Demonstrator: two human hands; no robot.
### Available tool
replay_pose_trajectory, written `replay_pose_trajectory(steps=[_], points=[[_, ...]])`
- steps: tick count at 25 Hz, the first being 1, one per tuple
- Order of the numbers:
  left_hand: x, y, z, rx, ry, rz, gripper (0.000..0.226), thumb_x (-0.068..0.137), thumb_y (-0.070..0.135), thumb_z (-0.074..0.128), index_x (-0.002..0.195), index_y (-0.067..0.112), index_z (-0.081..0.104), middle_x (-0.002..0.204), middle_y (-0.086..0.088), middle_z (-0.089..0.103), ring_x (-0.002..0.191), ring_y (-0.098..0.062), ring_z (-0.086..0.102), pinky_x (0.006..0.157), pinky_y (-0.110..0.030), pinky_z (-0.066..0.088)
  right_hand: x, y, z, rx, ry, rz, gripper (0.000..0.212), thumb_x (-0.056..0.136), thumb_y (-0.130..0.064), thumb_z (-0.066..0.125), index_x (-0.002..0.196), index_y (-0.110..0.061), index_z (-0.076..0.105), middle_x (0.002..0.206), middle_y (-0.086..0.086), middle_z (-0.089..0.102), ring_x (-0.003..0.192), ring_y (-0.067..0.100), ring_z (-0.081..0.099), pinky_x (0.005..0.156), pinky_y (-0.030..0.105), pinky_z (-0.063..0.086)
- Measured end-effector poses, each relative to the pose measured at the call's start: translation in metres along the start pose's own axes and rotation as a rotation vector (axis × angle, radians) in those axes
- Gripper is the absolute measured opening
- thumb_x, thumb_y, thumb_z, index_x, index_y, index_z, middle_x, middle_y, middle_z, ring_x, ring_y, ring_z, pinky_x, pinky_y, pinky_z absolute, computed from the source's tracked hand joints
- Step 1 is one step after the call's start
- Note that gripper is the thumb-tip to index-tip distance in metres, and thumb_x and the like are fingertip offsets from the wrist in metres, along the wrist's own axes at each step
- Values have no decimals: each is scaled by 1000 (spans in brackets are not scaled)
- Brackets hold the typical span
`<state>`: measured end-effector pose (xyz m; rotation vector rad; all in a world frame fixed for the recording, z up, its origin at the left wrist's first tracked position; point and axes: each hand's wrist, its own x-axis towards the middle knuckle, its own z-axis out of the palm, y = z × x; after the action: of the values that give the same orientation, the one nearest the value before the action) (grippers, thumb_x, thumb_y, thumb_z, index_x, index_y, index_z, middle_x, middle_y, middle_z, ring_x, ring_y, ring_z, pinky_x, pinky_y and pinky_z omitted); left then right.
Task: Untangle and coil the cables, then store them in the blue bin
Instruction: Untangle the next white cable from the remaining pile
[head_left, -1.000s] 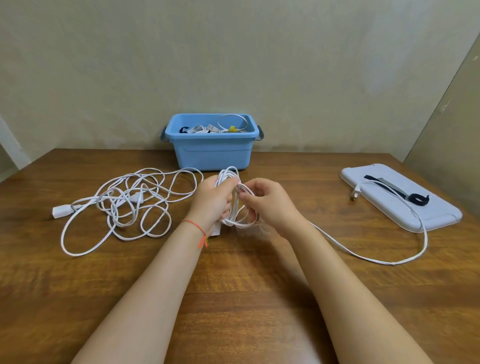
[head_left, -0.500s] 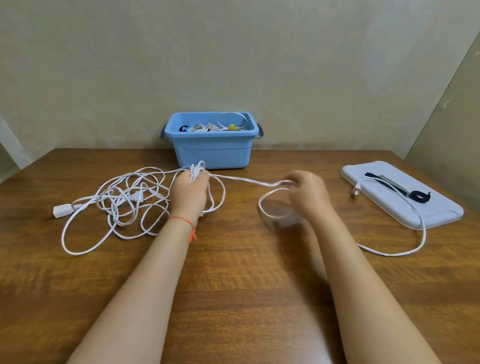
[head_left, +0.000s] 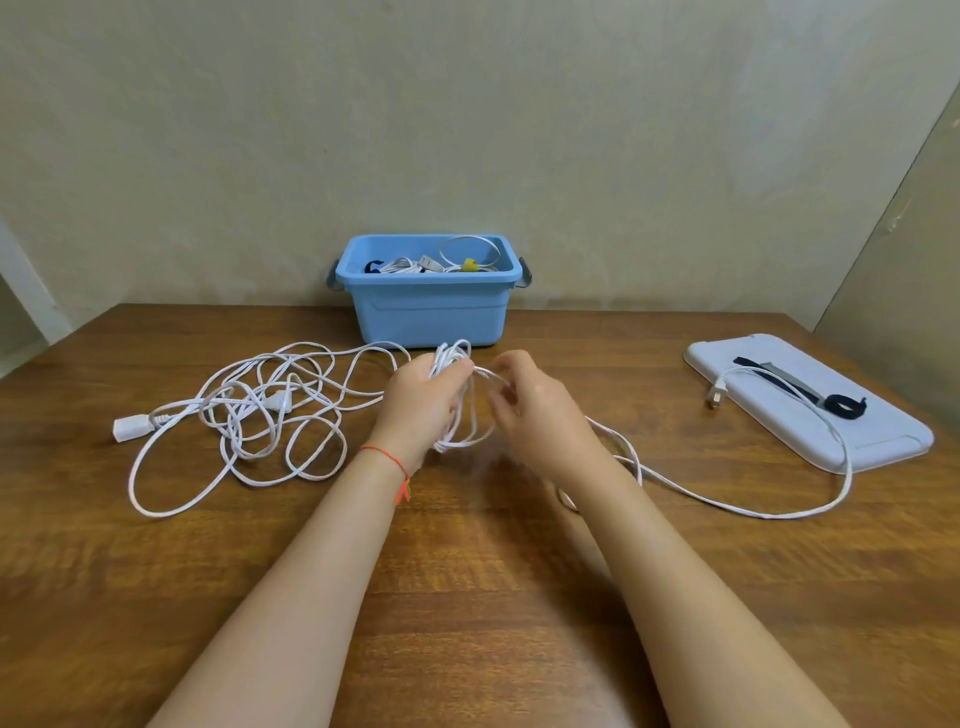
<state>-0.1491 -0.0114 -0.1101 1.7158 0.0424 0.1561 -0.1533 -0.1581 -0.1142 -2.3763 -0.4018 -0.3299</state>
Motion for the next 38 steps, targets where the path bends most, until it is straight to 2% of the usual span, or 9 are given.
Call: replay_pose_trajectory(steps=[4,8,14,20,24,27,31,35,38], points=[[3,4,-14,-579,-304,-321,38,101,32,45,67,17,43,48,3,30,34,-9,24,41,-24,19,3,11,-26,255,-64,133,19,98,-30,59,83,-19,63,59,-13,55,54,3,46,58,26,38],[3,0,-23,-958,-496,-447,35,101,34,42,73,15,52,57,5,38,43,-8,34,47,-21,29,0,19,-48,442,-104,222,20,100,-28,55,93,-24,73,51,-18,53,52,5,45,54,22,40],[14,-3,-29,-1350,-108,-401,26,103,28,47,83,13,55,66,5,48,56,-9,52,77,-35,50,4,35,-51,-16,-176,246,26,101,-33,53,88,-22,73,71,-8,55,66,8,48,57,23,33],[22,-6,-45,-1240,120,-277,24,104,31,47,91,15,59,79,-1,71,79,-18,73,94,-40,50,4,45,-62,367,25,332,7,95,-26,64,93,-19,64,81,-3,59,69,12,51,56,23,39],[18,-4,-37,-1038,-3,-199,28,103,34,49,82,18,59,77,2,68,78,-16,72,88,-37,50,5,28,-44,-414,-7,231,7,96,-23,57,95,-18,63,100,2,62,91,24,59,70,32,46],[11,4,-34,-937,-124,-149,30,104,33,47,80,18,58,72,1,60,67,-13,62,80,-33,50,2,11,-26,-582,-168,101,13,96,-19,53,97,-18,67,102,0,52,91,26,59,66,31,41],[10,4,-34,-953,-144,-188,31,103,35,47,78,19,56,62,6,38,52,-8,36,69,-27,42,2,7,-26,-76,-279,59,23,98,-20,54,76,-22,62,81,-2,62,75,17,59,70,33,50],[11,0,-35,-1003,-49,-228,32,103,35,47,76,19,54,61,7,35,51,-8,33,67,-25,38,9,17,-32,599,15,429,32,101,-14,41,75,-12,59,62,2,55,52,17,52,50,27,43],[7,4,-33,-972,-40,-193,31,103,35,48,77,19,54,63,4,37,53,-10,35,69,-28,38,18,30,-20,280,-34,654,31,99,-15,41,80,-8,64,72,8,55,60,22,51,63,32,41]])
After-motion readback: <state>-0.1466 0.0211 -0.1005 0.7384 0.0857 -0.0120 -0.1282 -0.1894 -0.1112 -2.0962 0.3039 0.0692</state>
